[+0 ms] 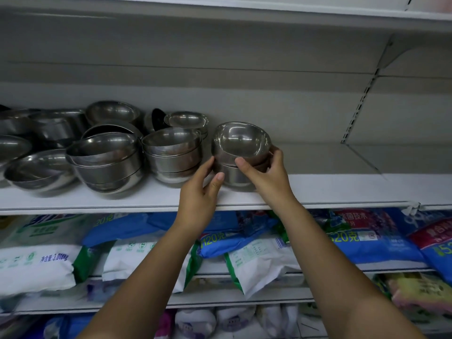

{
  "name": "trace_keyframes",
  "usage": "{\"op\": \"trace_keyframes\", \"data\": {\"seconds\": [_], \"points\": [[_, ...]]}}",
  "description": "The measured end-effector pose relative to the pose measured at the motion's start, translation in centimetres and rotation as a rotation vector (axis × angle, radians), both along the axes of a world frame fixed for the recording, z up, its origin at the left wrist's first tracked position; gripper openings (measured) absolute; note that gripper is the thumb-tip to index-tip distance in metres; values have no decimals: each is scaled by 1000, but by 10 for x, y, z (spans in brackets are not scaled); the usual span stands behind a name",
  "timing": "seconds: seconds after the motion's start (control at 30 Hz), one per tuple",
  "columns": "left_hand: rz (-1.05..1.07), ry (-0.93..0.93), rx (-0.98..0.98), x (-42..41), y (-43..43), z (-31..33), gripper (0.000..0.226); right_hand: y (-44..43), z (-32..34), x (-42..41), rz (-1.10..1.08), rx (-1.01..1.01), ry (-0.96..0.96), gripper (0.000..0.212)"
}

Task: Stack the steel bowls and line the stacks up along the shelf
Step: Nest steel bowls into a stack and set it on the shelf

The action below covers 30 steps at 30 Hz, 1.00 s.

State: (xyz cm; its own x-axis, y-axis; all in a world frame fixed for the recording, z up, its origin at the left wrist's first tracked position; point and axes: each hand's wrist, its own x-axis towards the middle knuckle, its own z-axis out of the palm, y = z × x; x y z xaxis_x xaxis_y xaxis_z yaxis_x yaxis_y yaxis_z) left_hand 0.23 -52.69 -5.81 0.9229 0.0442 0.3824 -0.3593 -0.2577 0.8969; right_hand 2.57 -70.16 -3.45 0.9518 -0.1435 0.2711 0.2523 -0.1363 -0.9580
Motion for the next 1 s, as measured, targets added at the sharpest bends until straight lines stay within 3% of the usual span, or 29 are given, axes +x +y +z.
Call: {"op": "trace_keyframes", "data": {"seconds": [0.13,0.4,0.77,1.0], "points": [[1,15,1,0,3,2,46,1,-2,-2,-39,18,2,70],[25,-11,23,-4,-1,5,51,3,-3,-3,-53,80,-40,69],[25,8,-7,-6,-7,6,52,-4,-8,-4,-2,39,-15,92],[4,44,20,-8,-2,8,51,-3,-5,-5,-1,-80,-24,94]]}}
